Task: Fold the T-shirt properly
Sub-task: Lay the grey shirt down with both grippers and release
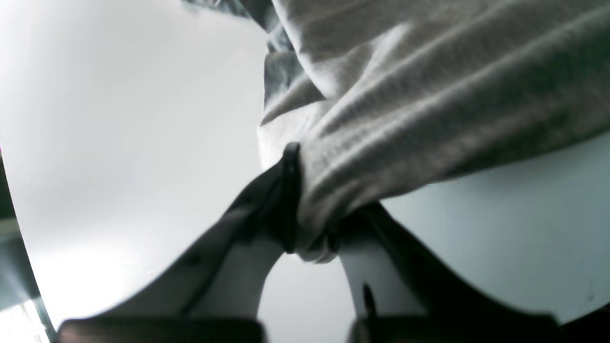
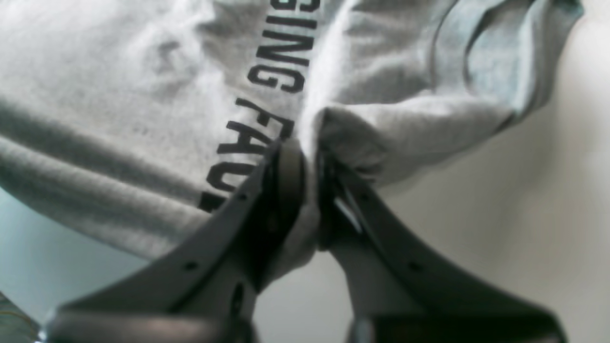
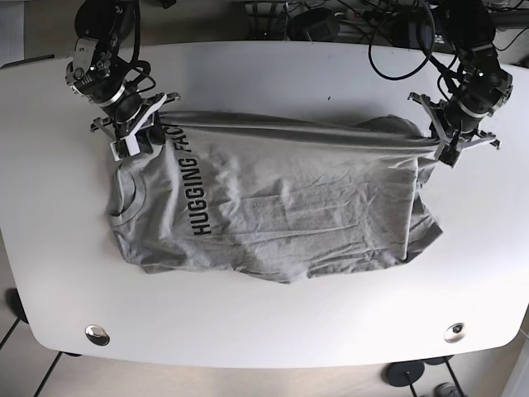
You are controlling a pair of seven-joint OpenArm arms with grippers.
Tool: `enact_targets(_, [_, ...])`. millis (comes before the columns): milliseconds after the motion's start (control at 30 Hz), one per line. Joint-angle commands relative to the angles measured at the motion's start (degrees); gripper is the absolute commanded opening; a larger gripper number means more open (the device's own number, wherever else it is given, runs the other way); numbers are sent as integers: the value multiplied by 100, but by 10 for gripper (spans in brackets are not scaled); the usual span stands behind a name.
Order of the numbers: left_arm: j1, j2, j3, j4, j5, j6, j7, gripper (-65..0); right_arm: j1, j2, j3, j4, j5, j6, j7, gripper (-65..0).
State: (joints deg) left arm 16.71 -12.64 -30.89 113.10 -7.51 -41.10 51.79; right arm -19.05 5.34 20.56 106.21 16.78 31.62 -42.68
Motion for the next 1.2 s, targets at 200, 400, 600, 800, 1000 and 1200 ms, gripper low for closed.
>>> enact_targets(200, [294,-76,-546,106,166,110,39,-650,-376,33,191,187,-91,-54,61,-629])
enact_targets(400, [522,319,-1205,88,175,110,47,-514,-623,24,208,223,-91,-54,79,-555])
enact_targets(600, [162,363,-968,62,140,110,47,-369,-508,-187,208,609,-91,-54,79,0])
enact_targets(800, [-427,337,-906,70,-168,110,47,-371,520,-29,401,495,-143,-80,61,0])
enact_targets(1000, [-585,249,-880,88,-985,110,74,-371,1777,455,437,-516,-143,-107,52,0])
enact_targets(1200, [-137,47,-1311,97,-1847,110,830,-400,2920,1017,437,-2573,-143,-54,87,-14])
